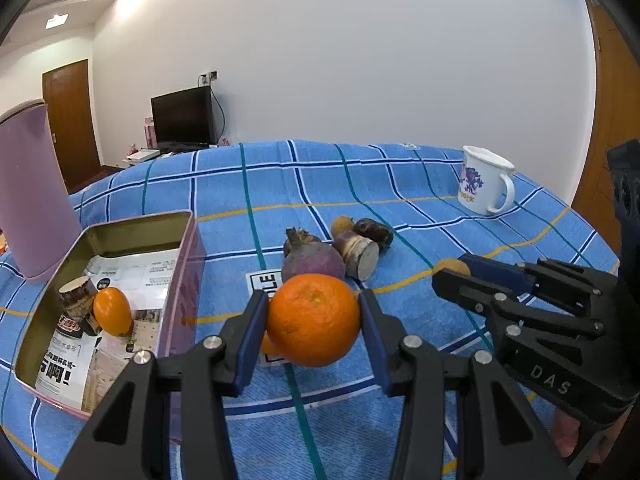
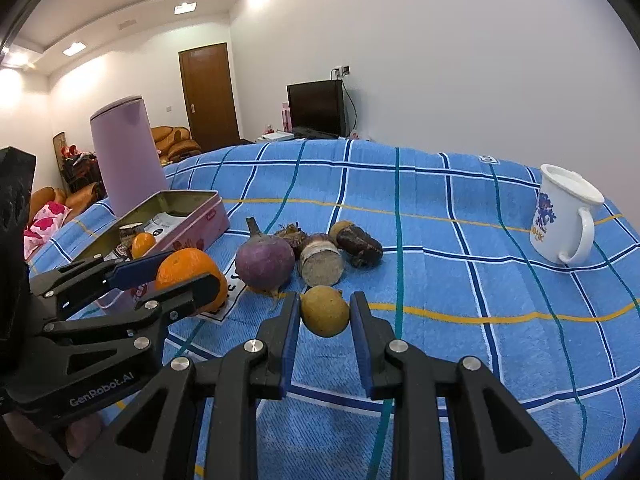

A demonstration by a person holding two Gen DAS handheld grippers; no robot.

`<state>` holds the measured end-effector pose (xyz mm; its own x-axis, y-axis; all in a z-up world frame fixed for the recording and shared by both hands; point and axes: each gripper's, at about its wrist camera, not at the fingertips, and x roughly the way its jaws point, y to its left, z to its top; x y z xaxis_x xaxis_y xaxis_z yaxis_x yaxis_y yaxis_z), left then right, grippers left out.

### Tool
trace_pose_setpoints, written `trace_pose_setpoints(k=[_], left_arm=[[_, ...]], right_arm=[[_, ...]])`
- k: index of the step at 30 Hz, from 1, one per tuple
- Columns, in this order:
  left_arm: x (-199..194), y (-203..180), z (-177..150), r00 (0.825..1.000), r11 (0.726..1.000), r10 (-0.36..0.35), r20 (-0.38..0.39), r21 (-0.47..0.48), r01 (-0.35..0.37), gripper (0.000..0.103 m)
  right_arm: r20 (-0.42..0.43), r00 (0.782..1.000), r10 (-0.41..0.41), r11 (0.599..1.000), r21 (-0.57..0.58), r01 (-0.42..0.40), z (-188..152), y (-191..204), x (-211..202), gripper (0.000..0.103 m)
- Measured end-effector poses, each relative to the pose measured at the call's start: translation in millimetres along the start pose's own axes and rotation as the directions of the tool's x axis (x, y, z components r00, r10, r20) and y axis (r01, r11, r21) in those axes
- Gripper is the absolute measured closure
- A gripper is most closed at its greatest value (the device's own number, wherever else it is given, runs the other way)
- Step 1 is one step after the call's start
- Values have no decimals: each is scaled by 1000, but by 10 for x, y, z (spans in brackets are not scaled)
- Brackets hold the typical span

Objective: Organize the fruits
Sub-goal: 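Lift the orange with the left tool while the right tool lifts the small brown fruit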

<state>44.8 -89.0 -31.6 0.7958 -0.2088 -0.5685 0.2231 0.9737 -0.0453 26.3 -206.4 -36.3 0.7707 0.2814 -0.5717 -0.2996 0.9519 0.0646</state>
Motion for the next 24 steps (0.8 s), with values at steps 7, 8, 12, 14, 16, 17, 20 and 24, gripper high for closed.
trace_pose_setpoints(k=[7,8,12,14,16,17,20,24], left_arm=[[-29,-13,3,1000,1000,7,20,6,-7,55],[-31,-15,3,1000,1000,7,22,8,-8,55],[-50,-18,-2,999,1000,11,33,7,-11,55],[-59,-15,-5,999,1000,11,39,7,-11,55],[-70,-16,-6,999,1000,11,46,8,-12,55],[-74,-17,-10,999,1000,11,49,9,-11,55],[-93,-22,-11,998,1000,14,59,13,-15,55],[-125,-32,-17,997,1000,17,75,18,-19,55]], right_arm=[[27,1000,-4,1000,1,4,-1,-4,-50,76],[29,1000,-4,1000,1,4,-4,-3,-56,76],[40,999,-7,1000,1,7,-9,-5,-79,76],[47,999,-9,1000,1,9,-11,-5,-92,76],[53,999,-8,1000,0,8,-9,-4,-103,76],[55,998,-9,1000,0,9,-8,-4,-108,76],[59,998,-8,1000,0,8,-5,-1,-115,76],[70,998,-11,1000,-1,11,-6,4,-139,76]])
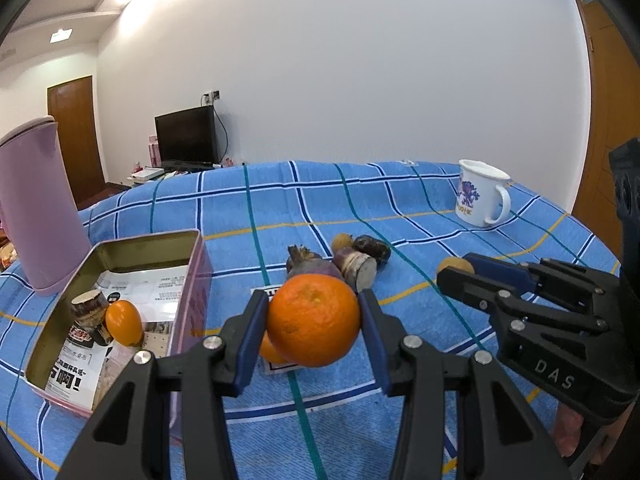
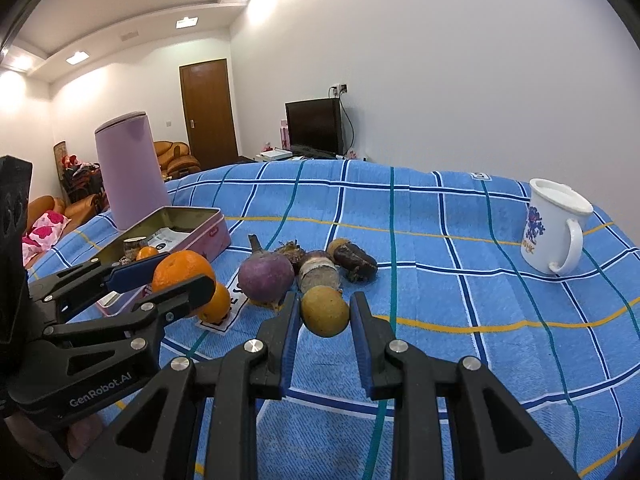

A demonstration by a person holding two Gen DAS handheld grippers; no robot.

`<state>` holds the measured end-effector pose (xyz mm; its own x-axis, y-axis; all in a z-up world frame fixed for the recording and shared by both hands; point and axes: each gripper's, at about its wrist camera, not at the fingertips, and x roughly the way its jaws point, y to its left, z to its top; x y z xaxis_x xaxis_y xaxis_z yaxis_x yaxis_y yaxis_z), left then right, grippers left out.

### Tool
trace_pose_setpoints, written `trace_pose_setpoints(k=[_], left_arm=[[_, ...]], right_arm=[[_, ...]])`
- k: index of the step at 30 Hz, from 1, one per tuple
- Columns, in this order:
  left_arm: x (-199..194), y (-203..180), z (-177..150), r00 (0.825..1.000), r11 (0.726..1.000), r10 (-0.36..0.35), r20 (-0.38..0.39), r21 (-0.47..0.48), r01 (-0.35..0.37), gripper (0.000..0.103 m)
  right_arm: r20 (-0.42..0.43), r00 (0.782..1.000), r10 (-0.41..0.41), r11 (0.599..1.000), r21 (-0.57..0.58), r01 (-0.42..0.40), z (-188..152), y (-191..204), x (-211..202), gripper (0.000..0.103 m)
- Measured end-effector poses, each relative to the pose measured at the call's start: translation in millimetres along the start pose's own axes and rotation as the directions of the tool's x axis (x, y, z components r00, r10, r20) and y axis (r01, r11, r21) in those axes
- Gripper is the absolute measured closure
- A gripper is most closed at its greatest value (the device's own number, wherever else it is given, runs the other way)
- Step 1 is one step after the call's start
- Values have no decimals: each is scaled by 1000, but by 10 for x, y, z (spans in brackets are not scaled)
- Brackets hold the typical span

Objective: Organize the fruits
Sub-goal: 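Lift the orange with the left tool while the right tool lifts the small brown fruit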

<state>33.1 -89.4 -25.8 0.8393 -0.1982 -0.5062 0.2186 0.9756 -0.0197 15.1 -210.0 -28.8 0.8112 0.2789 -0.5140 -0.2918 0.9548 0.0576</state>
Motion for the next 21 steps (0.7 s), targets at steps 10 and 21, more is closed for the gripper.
trace_pose_setpoints(k=[10,21], left_arm=[[-48,-17,-2,1000,1000,7,28,8,-8,55],[-129,-32,-9,998,1000,9,65,20,-11,55]], right_arm=[[17,1000,-2,1000,0,2,-10,2,-45,76],[42,999,-7,1000,0,7,-21,13,-106,76]])
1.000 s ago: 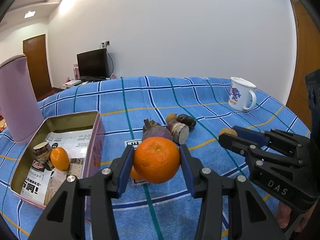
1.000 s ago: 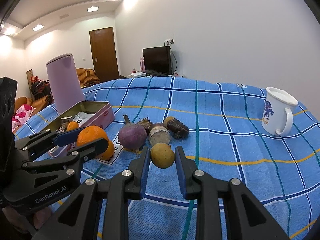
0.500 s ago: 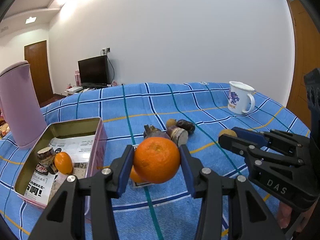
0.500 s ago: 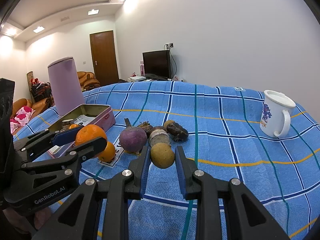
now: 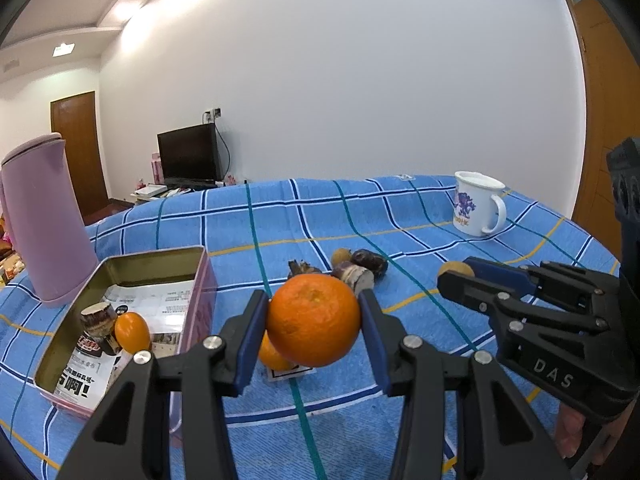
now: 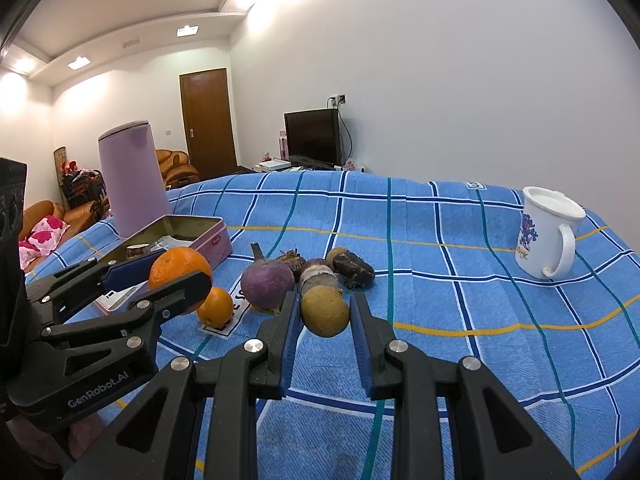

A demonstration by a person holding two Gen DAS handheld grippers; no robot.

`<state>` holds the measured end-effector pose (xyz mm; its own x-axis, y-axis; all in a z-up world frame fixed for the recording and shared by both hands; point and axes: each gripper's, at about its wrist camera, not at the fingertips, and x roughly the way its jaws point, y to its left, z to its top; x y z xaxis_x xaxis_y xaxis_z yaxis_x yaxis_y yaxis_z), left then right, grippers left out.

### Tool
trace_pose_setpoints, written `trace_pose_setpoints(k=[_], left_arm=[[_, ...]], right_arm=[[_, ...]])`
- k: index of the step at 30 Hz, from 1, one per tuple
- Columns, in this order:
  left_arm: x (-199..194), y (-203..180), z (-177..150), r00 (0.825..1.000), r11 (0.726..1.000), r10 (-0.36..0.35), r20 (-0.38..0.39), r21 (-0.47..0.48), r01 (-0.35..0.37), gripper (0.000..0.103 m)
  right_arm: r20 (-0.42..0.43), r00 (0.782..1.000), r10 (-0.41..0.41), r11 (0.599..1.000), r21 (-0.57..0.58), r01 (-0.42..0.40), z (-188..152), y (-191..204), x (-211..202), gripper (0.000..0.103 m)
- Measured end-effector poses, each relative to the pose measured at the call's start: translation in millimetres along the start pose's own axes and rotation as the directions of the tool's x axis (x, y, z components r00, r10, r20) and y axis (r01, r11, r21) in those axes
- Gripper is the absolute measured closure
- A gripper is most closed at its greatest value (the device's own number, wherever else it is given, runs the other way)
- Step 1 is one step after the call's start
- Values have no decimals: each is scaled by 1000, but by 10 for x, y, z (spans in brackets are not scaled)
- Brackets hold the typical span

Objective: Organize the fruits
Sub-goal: 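Lift the orange with the left tool while the right tool lifts the small brown fruit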

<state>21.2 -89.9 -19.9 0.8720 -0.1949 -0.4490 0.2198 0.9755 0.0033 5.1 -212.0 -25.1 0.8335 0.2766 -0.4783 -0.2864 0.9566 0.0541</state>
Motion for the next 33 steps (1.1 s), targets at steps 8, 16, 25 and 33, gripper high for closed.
trace_pose_setpoints(k=[8,16,25,33], left_arm=[[-60,-17,0,999,1000,5,32,8,-5,55],[-94,-15,3,999,1000,8,54,10,-8,55],[-133,-19,-4,998,1000,15,66,11,-16,55],[-196,-29,-15,995,1000,21,93,15,-23,55]], right_arm=[[18,1000,-2,1000,-1,2,-9,8,-56,76],[40,999,-8,1000,-2,8,-26,20,-114,76],[67,998,-14,1000,-4,15,-31,27,-178,76],[93,996,-17,1000,-9,18,-45,43,-232,76]])
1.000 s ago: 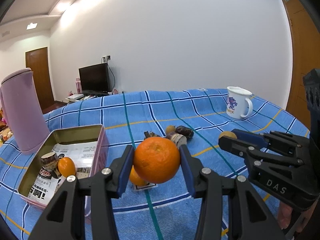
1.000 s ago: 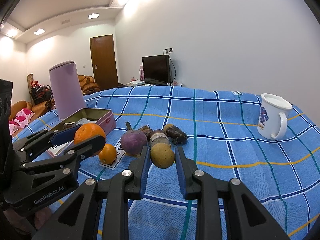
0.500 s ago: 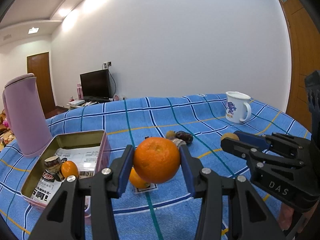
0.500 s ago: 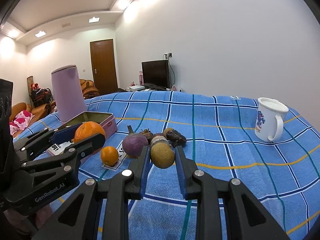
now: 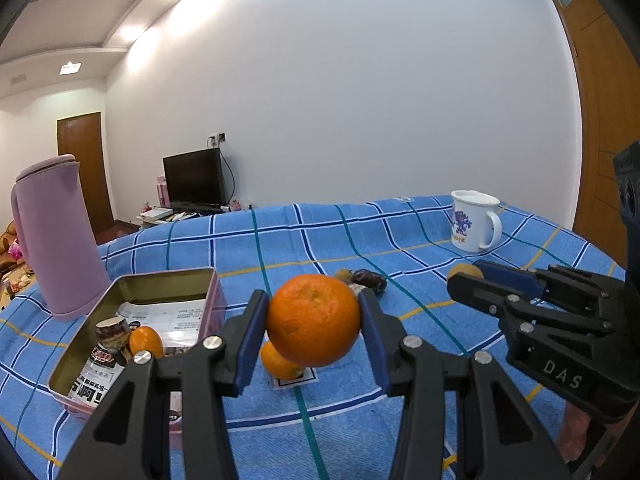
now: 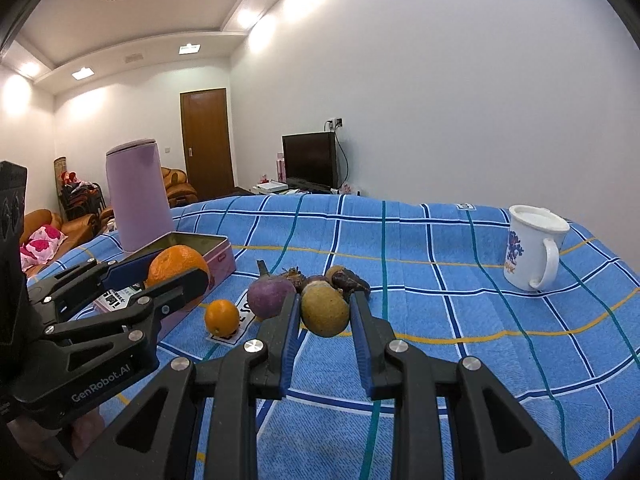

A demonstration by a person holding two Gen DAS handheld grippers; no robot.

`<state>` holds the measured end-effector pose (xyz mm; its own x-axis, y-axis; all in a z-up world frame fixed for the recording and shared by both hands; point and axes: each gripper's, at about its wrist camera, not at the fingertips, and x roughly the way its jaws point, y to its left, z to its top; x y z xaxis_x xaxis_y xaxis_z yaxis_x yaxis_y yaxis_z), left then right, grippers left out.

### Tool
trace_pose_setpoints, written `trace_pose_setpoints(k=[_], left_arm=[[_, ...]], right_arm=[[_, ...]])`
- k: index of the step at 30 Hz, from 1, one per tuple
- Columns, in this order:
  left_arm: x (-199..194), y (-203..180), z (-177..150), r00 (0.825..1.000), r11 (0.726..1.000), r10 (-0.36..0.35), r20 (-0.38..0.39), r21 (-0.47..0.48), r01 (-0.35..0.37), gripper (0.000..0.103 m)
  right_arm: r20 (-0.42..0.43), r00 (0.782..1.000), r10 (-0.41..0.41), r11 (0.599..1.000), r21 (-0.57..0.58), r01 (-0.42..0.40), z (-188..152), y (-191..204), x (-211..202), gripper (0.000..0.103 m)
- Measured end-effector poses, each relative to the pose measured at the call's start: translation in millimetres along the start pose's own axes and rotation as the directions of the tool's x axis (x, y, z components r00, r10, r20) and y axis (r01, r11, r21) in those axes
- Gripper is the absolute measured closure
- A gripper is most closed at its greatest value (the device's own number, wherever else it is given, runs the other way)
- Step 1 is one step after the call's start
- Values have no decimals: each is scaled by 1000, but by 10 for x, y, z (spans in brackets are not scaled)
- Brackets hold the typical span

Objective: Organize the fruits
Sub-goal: 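Lift the orange with the left tool while the right tool lifts the small brown fruit, then carry the orange and small brown fruit over the pink tin tray with both tools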

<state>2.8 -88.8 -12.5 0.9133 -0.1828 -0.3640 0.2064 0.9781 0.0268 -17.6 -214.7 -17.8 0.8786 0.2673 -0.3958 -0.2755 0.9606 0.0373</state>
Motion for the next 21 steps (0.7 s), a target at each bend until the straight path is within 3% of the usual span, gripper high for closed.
trace_pose_setpoints(k=[21], left_arm=[[-32,294,-54,997,997,68,-45,-42,-70,55]], right_arm=[[-18,1000,9,998,-60,-10,95,208,57,76]])
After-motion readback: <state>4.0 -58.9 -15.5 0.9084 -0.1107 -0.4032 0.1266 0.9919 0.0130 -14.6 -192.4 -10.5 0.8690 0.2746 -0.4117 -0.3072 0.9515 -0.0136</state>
